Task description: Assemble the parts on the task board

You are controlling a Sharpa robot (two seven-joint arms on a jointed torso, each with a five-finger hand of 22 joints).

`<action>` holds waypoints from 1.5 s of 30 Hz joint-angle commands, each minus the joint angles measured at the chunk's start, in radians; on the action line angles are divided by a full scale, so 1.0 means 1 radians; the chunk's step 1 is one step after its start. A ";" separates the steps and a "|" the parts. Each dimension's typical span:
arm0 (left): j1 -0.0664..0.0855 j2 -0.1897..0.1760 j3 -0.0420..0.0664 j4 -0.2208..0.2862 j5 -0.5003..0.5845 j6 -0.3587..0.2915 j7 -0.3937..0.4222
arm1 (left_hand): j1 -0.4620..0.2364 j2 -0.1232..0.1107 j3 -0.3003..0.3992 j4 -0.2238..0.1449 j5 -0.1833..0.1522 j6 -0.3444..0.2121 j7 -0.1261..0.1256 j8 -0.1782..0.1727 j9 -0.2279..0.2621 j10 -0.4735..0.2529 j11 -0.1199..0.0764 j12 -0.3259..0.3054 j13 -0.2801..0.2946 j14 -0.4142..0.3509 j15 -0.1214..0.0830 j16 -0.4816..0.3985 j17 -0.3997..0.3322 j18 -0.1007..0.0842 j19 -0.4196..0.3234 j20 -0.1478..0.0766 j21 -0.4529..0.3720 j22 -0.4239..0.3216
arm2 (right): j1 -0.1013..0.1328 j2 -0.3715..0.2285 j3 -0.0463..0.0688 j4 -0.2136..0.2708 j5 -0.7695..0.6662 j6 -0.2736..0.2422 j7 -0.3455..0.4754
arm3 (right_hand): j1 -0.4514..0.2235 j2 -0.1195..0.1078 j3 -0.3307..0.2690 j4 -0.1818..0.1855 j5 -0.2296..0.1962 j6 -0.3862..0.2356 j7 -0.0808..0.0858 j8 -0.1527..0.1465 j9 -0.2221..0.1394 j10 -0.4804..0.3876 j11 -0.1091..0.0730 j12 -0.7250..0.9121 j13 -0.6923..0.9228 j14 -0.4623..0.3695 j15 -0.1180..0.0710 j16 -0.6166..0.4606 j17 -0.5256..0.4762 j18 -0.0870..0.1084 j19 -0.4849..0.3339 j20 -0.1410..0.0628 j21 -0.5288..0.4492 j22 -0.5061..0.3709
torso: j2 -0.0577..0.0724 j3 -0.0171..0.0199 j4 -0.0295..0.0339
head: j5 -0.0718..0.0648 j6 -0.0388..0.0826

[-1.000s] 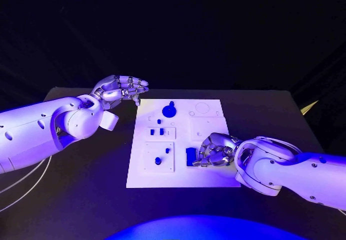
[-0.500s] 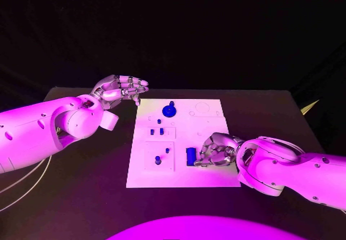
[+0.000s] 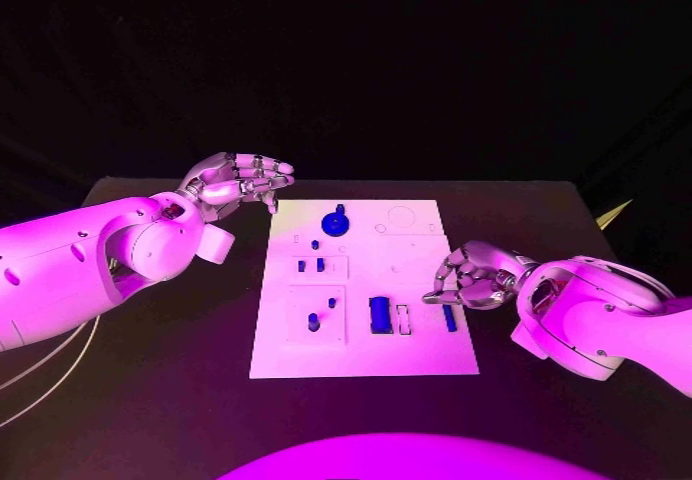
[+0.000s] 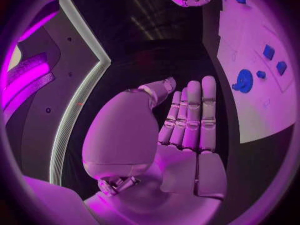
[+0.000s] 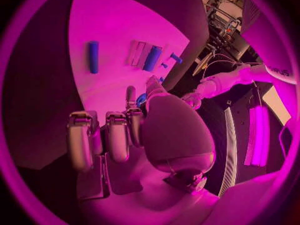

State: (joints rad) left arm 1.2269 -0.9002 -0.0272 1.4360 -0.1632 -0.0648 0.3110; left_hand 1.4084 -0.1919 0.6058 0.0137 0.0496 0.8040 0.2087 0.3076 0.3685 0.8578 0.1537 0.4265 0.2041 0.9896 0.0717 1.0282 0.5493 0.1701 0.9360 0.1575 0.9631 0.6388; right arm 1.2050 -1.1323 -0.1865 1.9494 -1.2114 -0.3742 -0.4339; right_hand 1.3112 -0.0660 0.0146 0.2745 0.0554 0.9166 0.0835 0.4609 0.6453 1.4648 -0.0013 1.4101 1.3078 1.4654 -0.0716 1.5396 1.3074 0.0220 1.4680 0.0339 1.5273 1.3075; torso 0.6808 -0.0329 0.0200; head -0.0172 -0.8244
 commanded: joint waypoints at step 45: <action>0.000 0.003 0.001 0.011 0.005 0.014 0.010 | -0.011 0.003 0.006 0.004 0.003 0.004 0.004 0.007 -0.001 0.000 -0.003 0.006 -0.001 -0.006 0.000 -0.001 -0.001 0.015 -0.006 0.004 0.001 0.001 | -0.117 0.042 -0.013 -0.123 -0.125 0.024 -0.082 | 0.024 0.005 0.013 0.001 -0.001 0.019 -0.004 -0.017 -0.009 0.008 0.005 0.001 0.147 0.091 0.008 -0.001 0.192 -0.013 0.094 0.007 -0.001 0.252 | 0.000 -0.0005 -0.0046 | -0.020 -0.001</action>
State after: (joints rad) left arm 1.2268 -0.8982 -0.0272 1.4443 -0.1632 -0.0644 0.3119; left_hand 1.4043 -0.1878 0.6087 0.0165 0.0496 0.8040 0.2087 0.3114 0.3686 0.8578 0.1537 0.4264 0.2043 0.9896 0.0717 1.0281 0.5495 0.1700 0.9360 0.1575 0.9631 0.6388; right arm 1.0929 -1.0949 -0.1964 1.8329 -1.3194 -0.3888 -0.4995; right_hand 1.3287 -0.0624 0.0244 0.2754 0.0555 0.9387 0.0799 0.4543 0.6443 1.4664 0.0002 1.4100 1.3079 1.4664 -0.0680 1.5396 1.3081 0.0220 1.4680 0.0340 1.5272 1.3079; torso 0.6811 -0.0331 0.0157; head -0.0387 -0.8260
